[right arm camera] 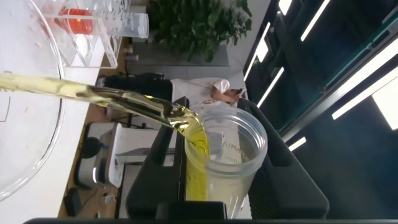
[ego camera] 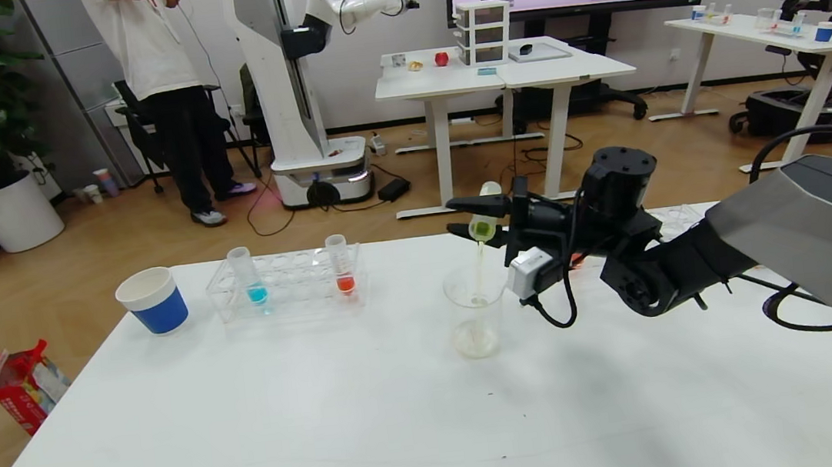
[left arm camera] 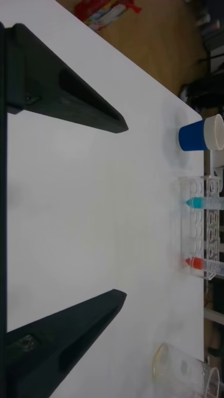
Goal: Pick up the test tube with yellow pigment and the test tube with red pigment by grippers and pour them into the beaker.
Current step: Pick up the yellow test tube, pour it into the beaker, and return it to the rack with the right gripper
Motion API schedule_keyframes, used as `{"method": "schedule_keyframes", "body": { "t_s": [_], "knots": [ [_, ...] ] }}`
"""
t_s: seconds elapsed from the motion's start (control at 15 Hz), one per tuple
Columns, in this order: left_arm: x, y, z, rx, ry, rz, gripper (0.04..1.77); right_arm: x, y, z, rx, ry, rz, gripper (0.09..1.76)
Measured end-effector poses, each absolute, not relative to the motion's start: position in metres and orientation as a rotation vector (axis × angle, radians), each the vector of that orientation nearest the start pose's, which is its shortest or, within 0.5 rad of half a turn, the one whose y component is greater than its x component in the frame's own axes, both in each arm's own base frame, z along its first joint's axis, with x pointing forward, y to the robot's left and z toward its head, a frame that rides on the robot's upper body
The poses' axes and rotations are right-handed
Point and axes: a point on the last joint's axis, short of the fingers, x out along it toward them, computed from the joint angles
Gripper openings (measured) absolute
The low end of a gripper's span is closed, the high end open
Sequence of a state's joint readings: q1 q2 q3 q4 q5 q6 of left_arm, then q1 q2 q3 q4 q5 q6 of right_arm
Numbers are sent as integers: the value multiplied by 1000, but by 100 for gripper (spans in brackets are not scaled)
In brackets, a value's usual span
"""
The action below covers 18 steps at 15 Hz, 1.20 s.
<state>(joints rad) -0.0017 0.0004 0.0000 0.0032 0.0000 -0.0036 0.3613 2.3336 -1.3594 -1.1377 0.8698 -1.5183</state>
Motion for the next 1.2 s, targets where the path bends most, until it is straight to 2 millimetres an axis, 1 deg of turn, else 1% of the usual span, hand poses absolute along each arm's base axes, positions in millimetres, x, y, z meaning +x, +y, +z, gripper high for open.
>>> {"method": "schedule_keyframes", "body": {
  "t_s": [0.27, 0.6, 0.87, 1.2],
  "knots": [
    [-23, 0, 75, -4, 4, -2, 175, 427, 178, 128, -1405, -1084, 831, 54],
    [-23, 0, 75, -3, 4, -2, 175, 429, 180, 127, -1534, -1140, 856, 54],
    [-23, 0, 75, -4, 4, -2, 175, 430, 182, 133, -1627, -1185, 868, 54],
    [-23, 0, 75, -4, 3, -2, 175, 429, 182, 139, -1635, -1195, 863, 54]
  ]
}}
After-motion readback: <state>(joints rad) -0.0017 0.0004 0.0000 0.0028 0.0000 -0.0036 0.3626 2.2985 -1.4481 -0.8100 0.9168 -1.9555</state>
